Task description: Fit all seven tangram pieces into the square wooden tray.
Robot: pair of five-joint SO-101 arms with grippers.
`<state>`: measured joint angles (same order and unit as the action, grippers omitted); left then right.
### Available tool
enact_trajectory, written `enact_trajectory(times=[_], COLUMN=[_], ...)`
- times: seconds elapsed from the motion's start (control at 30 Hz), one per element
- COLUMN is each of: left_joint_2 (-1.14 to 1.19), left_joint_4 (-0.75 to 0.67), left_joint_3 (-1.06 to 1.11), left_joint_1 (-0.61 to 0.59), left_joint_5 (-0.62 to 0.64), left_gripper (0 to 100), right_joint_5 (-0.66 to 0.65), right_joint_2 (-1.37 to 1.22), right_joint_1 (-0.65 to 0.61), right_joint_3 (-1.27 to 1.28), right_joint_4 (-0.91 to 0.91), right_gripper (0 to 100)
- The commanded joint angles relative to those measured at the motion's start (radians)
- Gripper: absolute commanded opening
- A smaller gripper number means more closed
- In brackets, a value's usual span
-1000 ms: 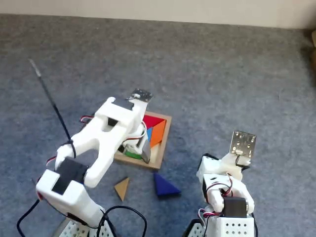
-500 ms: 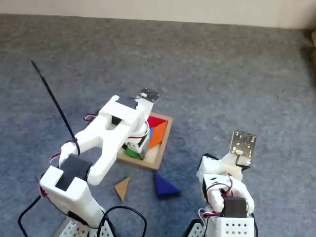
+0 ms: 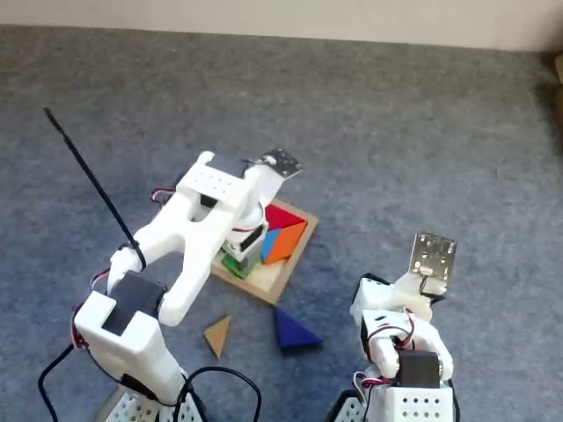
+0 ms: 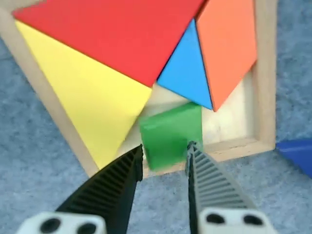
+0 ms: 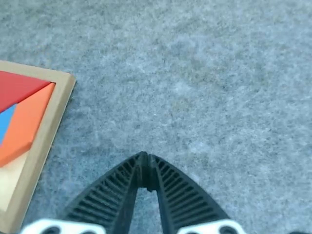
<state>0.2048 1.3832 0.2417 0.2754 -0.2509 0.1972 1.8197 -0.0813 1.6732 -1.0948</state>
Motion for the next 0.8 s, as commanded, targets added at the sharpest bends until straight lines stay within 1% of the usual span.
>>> enact_trajectory(times=[0.0,0.2,0.33,0.5,0.57,0.63,0.77], left_joint_2=[-0.002,0.001,-0.008,0.001,0.001,0.002,0.002], left_joint_4=[0.044,0.043,0.063,0.077,0.066,0.015,-0.107], left_joint_3=[-0.067,-0.064,-0.076,-0.074,-0.051,-0.015,0.085], left_joint_1=[0.015,0.018,-0.012,-0.03,-0.027,-0.024,-0.033], left_joint_5=[-0.012,-0.012,0.0,0.172,0.218,0.242,0.25], left_gripper=[15,15,16,28,29,29,29], right_joint_5=[-0.014,-0.014,-0.014,-0.014,-0.014,-0.014,-0.014], right_joint_2=[0.018,0.018,0.018,0.018,0.018,0.018,0.018], right_joint_1=[0.01,0.01,0.01,0.01,0.01,0.01,0.01], right_joint_3=[0.12,0.12,0.12,0.12,0.12,0.12,0.12], right_joint_4=[0.022,0.022,0.022,0.022,0.022,0.022,0.022], right_gripper=[0.9,0.9,0.9,0.9,0.9,0.9,0.9])
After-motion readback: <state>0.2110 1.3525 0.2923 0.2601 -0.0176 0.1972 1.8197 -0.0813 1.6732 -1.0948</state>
